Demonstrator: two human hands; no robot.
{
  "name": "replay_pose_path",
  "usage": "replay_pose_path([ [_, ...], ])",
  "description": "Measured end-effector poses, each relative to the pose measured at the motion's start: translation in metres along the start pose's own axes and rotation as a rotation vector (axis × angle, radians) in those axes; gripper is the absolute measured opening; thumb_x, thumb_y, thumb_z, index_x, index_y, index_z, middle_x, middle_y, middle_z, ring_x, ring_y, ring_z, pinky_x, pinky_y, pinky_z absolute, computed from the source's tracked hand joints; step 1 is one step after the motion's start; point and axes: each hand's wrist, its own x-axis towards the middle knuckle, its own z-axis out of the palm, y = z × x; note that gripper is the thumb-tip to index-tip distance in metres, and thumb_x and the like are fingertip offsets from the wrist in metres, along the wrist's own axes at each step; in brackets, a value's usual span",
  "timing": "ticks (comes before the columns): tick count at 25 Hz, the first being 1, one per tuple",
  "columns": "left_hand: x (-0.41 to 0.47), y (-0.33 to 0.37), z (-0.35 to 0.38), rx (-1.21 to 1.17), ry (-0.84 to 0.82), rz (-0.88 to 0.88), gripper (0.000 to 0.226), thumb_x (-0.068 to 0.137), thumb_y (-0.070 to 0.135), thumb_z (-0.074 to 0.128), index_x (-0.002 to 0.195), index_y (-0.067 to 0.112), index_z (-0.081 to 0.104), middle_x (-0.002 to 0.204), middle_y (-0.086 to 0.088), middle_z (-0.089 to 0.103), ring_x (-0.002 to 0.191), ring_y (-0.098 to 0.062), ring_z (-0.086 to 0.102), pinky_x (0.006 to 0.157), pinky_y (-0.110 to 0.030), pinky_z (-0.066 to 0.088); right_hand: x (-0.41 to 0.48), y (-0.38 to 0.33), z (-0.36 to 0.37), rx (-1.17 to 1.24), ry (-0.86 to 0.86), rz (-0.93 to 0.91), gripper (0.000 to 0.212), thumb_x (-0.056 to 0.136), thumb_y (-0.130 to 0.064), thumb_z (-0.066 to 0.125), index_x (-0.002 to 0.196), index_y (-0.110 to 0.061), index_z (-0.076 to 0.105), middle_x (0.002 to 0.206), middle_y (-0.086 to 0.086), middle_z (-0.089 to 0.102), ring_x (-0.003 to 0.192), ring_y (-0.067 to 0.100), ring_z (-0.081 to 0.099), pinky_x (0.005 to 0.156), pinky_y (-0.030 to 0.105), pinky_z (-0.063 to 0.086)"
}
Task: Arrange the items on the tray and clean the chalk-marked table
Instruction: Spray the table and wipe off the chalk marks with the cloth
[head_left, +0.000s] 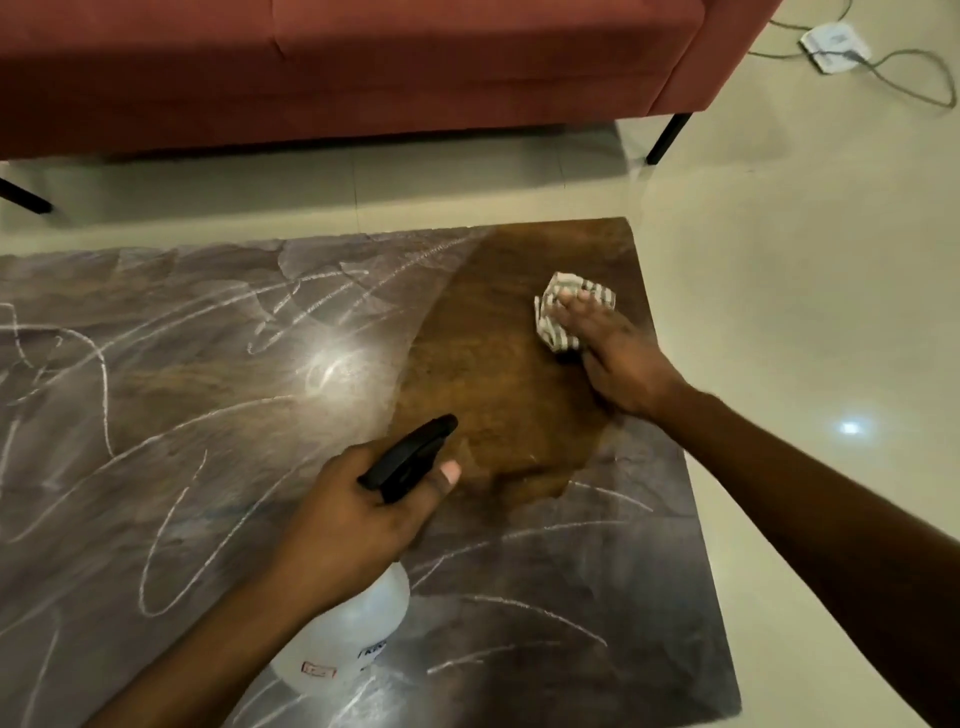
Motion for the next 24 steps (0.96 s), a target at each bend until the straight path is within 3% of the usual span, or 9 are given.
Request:
replay_pose_path([
  [1,-0.003,-0.004,0.003,0.054,-0.038,0.008,0.035,0.09,0.053,0.073,0.113,0.027,0.078,0.058,-0.006,0.063,0.052,-0.015,0.064,0.06,-0.03,0.056,-0.037,-0.002,0.009,0.094,0.007,0.02,0.063,0.101,-0.009,0.046,0.161,-0.025,0.044,0.17,-0.001,0.038,0.158,0.017,0.031,0.131,0.028,0.02],
  [3,-0.01,-0.014,0.013,0.112,-0.136,0.001,0.045,0.09,0.058,0.073,0.117,0.022,0.077,0.058,-0.001,0.06,0.058,-0.023,0.065,0.067,-0.045,0.06,-0.102,-0.004,0.016,0.353,0.259,0.252,0.053,0.104,-0.024,0.049,0.155,-0.037,0.051,0.158,-0.015,0.052,0.147,0.008,0.048,0.121,0.013,0.031],
  [5,-0.026,-0.026,0.028,0.098,-0.222,0.007,0.056,0.083,0.06,0.071,0.115,0.015,0.078,0.053,0.005,0.057,0.054,-0.022,0.061,0.068,-0.053,0.059,-0.163,-0.01,0.019,0.601,0.591,0.511,0.048,0.106,-0.024,0.052,0.152,-0.04,0.054,0.151,-0.02,0.059,0.14,0.006,0.056,0.12,0.026,0.041],
  [7,-0.047,-0.037,0.043,0.112,-0.264,0.024,0.051,0.086,0.06,0.072,0.11,0.015,0.079,0.048,0.008,0.054,0.05,-0.019,0.058,0.066,-0.054,0.058,-0.218,-0.02,0.028,0.753,0.77,0.652,0.049,0.106,-0.018,0.051,0.151,-0.037,0.056,0.147,-0.015,0.064,0.138,0.01,0.059,0.12,0.047,0.045],
  [11,-0.074,-0.061,0.06,0.145,-0.245,-0.015,0.044,0.093,0.057,0.07,0.095,0.014,0.075,0.052,0.003,0.055,0.05,-0.023,0.063,0.064,-0.057,0.058,-0.263,-0.048,0.053,0.688,0.752,0.687,0.054,0.107,-0.01,0.046,0.154,-0.037,0.052,0.152,-0.013,0.06,0.141,0.007,0.055,0.122,0.045,0.043],
  [15,-0.092,-0.08,0.072,0.267,-0.274,0.064,0.032,0.095,0.055,0.068,0.097,0.024,0.075,0.06,-0.007,0.064,0.059,-0.032,0.07,0.066,-0.054,0.058,-0.255,-0.057,0.068,0.408,0.54,0.573,0.053,0.112,-0.012,0.045,0.162,-0.031,0.042,0.165,-0.009,0.046,0.151,0.011,0.042,0.127,0.037,0.035],
  [19,-0.114,-0.097,0.08,0.207,-0.224,0.052,0.032,0.091,0.058,0.071,0.094,0.026,0.076,0.059,0.003,0.062,0.058,-0.02,0.067,0.058,-0.036,0.052,-0.234,-0.046,0.069,0.252,0.422,0.516,0.055,0.113,-0.015,0.043,0.165,-0.029,0.035,0.171,-0.002,0.036,0.158,0.021,0.033,0.127,0.038,0.029],
  [22,-0.137,-0.107,0.099,0.205,-0.177,0.073,0.043,0.092,0.057,0.07,0.081,0.015,0.073,0.053,-0.001,0.05,0.047,-0.018,0.049,0.053,-0.029,0.037,-0.239,-0.034,0.06,0.328,0.556,0.557,0.057,0.11,-0.01,0.043,0.163,-0.029,0.038,0.168,-0.004,0.042,0.156,0.018,0.037,0.127,0.036,0.031],
  [24,-0.154,-0.109,0.11,0.199,-0.187,0.057,0.044,0.093,0.056,0.069,0.087,0.013,0.075,0.055,0.002,0.05,0.047,-0.013,0.046,0.051,-0.027,0.035,-0.259,-0.027,0.054,0.418,0.68,0.643,0.057,0.108,-0.011,0.041,0.161,-0.032,0.041,0.162,-0.007,0.05,0.149,0.014,0.046,0.124,0.037,0.038],
])
